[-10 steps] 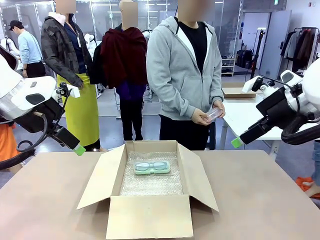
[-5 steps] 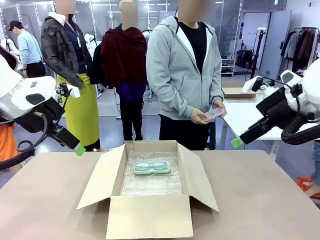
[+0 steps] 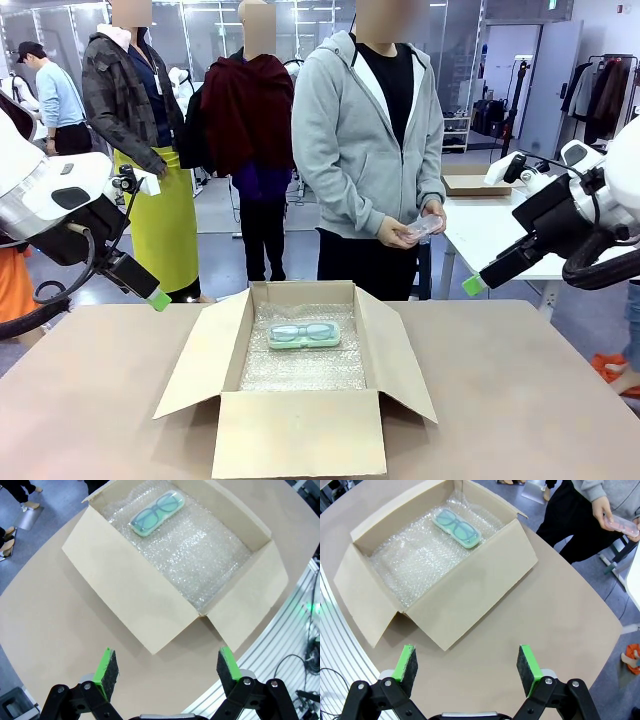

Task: Pack the glasses set securely to prepare it for shipping.
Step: Put the Glasses case from the right side of the table into the Package Box.

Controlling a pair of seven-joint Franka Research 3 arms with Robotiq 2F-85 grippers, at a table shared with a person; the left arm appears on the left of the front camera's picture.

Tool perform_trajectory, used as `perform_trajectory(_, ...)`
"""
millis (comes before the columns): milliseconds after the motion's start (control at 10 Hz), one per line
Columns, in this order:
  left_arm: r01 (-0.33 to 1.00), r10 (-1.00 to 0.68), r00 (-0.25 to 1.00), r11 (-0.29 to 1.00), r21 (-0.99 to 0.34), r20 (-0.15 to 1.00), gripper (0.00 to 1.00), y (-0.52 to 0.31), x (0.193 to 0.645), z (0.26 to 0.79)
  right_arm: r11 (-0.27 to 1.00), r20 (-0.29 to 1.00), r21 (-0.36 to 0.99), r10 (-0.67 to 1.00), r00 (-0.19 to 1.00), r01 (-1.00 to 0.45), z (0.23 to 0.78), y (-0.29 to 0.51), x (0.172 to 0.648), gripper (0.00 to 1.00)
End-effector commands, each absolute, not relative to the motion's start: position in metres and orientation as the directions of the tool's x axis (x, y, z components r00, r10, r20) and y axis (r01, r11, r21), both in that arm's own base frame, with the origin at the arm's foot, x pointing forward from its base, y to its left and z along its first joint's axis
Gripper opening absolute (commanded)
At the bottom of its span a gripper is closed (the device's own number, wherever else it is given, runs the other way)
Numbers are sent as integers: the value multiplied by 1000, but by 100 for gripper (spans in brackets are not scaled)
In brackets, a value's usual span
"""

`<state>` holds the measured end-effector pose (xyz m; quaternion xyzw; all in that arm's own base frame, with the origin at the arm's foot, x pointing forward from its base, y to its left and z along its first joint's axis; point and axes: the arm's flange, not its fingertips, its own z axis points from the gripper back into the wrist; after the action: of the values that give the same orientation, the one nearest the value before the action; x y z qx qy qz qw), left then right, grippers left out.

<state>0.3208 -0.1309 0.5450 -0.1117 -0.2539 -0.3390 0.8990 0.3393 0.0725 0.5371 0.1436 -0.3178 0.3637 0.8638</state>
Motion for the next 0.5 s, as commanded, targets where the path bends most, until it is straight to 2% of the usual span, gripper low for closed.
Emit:
perform_trajectory(0, 669, -549, 635, 742, -32, 543, 100, -129, 321, 545, 704, 657, 18, 527, 539, -710, 538, 75, 339, 100)
perform_trajectory(400, 669, -549, 635, 742, -32, 543, 100, -129, 321, 545, 704, 657, 18, 527, 539, -710, 538, 75, 339, 100)
